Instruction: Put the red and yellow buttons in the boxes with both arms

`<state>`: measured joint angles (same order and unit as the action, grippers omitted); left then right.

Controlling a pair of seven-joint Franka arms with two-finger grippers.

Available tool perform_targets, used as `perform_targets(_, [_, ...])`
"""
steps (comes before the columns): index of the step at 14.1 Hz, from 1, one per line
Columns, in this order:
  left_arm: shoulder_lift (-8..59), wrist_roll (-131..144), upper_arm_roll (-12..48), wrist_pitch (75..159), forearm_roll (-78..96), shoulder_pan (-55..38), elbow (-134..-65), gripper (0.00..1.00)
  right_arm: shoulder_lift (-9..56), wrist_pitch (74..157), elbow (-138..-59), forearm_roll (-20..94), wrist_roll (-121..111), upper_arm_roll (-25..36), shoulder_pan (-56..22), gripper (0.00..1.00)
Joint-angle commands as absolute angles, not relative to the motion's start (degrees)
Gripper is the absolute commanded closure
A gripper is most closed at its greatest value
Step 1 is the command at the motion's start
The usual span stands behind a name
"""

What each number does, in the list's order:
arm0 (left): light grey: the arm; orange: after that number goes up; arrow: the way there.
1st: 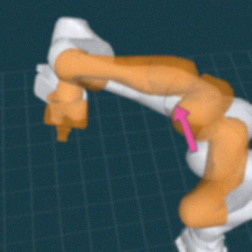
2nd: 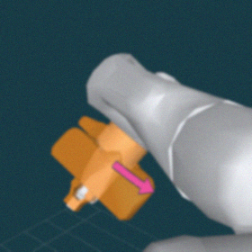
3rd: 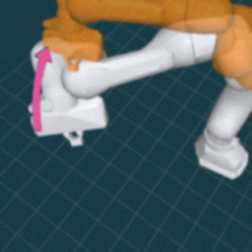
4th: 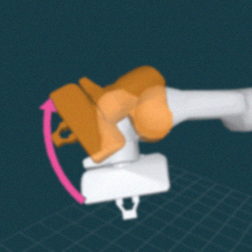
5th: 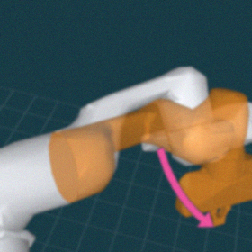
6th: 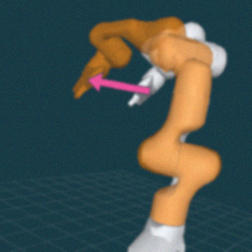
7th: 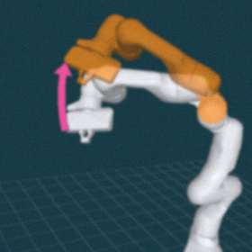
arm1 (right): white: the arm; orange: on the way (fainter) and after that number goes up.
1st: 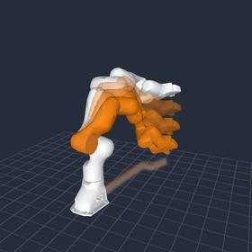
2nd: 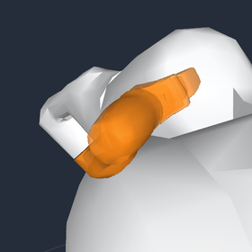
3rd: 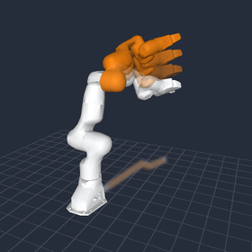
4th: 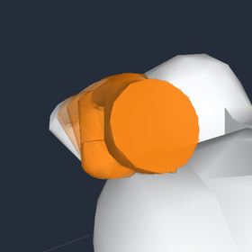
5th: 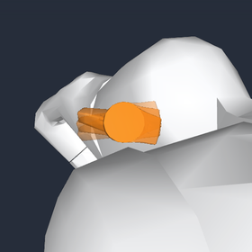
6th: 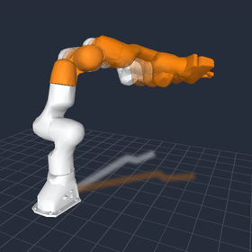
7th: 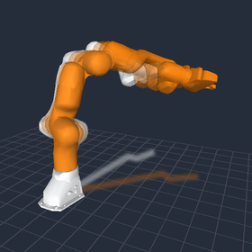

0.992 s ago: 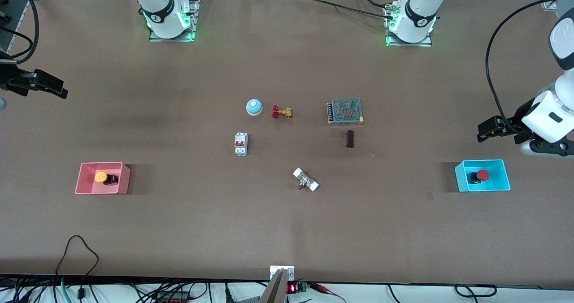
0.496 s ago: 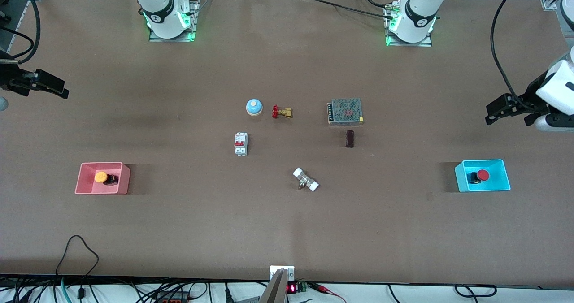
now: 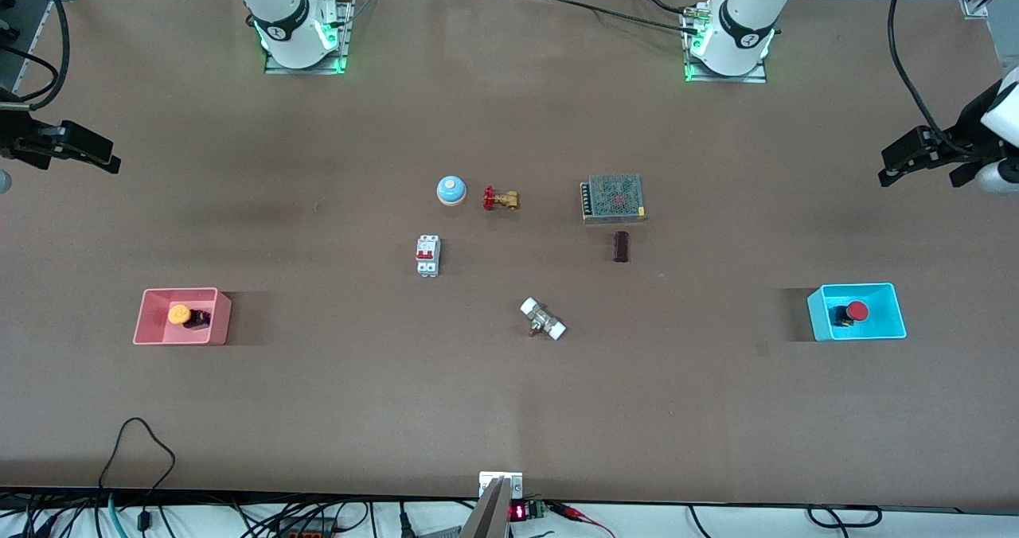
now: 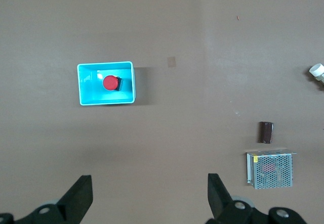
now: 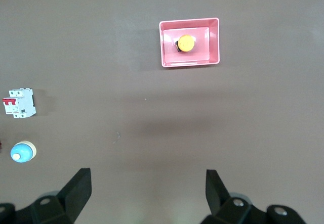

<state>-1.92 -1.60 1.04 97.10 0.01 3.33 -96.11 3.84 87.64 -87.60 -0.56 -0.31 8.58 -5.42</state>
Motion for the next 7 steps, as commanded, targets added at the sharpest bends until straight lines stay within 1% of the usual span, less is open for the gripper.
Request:
perform_targets(1, [-3.2, -5.0, -0.4, 95.5, 1.2, 2.2, -97.5, 0.00, 2.7, 87.3, -88.2, -0.3, -0.4, 8.9, -5.7, 0.00])
perform_targets(7, [-2.8, -2.6, 0.8, 94.8, 1.2, 2.2, -96.7, 0.00, 2.4, 87.3, -88.3, -0.3, -0.4, 8.9, -5.7, 0.00])
